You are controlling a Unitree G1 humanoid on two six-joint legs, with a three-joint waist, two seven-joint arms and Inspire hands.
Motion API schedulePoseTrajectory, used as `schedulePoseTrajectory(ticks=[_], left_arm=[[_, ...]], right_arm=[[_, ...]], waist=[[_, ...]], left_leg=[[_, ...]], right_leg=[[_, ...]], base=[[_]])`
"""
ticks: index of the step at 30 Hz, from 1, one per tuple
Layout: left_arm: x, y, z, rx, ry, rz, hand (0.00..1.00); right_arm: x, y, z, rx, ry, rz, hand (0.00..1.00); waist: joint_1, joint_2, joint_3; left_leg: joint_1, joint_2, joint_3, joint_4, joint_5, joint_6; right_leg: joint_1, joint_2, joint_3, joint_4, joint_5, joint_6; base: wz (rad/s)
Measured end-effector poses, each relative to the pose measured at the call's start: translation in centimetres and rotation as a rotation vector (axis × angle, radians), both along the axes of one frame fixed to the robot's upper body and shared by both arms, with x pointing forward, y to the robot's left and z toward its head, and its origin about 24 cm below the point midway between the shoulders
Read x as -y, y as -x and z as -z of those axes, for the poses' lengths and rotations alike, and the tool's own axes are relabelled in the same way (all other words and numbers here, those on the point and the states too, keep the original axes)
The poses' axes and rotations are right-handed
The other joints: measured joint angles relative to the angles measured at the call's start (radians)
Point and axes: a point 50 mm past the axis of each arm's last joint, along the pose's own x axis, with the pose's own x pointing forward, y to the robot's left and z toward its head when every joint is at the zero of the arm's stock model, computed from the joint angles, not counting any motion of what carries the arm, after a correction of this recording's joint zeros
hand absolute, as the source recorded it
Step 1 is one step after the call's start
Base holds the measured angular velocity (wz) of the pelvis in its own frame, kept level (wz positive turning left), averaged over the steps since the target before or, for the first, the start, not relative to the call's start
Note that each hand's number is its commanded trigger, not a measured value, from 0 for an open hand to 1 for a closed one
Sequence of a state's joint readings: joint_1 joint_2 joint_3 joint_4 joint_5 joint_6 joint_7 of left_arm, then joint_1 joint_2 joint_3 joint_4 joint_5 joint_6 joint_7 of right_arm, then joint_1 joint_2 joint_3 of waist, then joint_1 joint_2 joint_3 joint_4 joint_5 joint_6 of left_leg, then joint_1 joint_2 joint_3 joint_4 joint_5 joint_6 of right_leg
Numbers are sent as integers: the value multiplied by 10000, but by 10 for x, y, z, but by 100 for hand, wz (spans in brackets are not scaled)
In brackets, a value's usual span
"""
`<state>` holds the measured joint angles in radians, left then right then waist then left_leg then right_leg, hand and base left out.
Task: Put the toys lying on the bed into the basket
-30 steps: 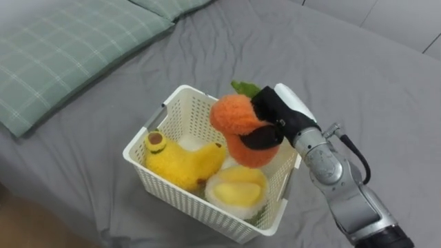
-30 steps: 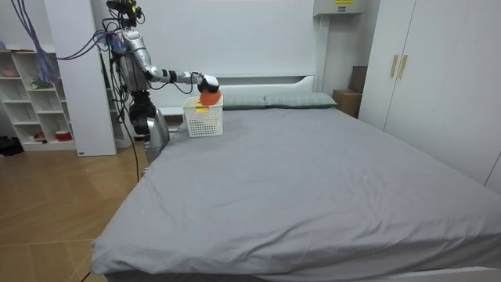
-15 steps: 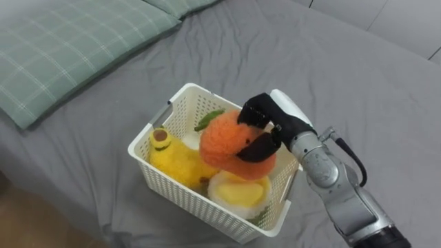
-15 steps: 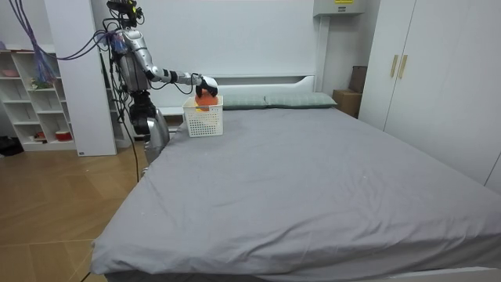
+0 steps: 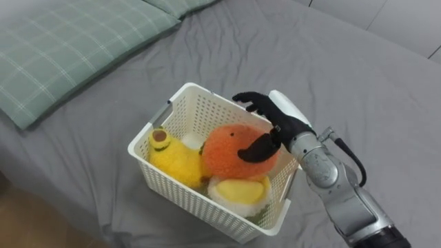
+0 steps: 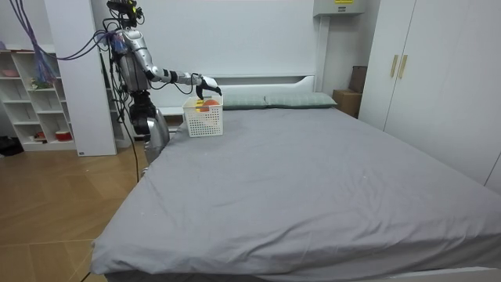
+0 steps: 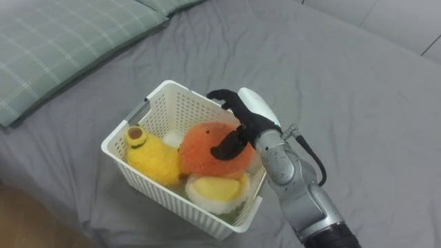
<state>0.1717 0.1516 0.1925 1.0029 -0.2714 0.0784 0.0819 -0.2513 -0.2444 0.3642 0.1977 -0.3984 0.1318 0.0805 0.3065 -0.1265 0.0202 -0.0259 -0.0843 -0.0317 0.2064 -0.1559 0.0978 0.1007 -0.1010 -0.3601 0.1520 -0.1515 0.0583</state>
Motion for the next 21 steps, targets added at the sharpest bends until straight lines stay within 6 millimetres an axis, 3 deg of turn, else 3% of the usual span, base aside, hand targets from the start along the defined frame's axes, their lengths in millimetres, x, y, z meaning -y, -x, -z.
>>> schedulePoseTrajectory(ticks=[15,21], left_arm=[[-1,3,0,-55,-16,-34,0],[1,5,1,-99,63,-128,0]], right_arm=[[2,0,-1,62,-70,50,0],[20,-6,-10,642,-454,1052,0]], waist=[[-151,27,-18],[-328,71,-61]], left_leg=[[21,0,20,6,1,1],[56,39,255,6,1,9]], right_leg=[[18,-4,12,1,0,0],[-75,-19,173,34,0,0]], base=[[0],[-8]])
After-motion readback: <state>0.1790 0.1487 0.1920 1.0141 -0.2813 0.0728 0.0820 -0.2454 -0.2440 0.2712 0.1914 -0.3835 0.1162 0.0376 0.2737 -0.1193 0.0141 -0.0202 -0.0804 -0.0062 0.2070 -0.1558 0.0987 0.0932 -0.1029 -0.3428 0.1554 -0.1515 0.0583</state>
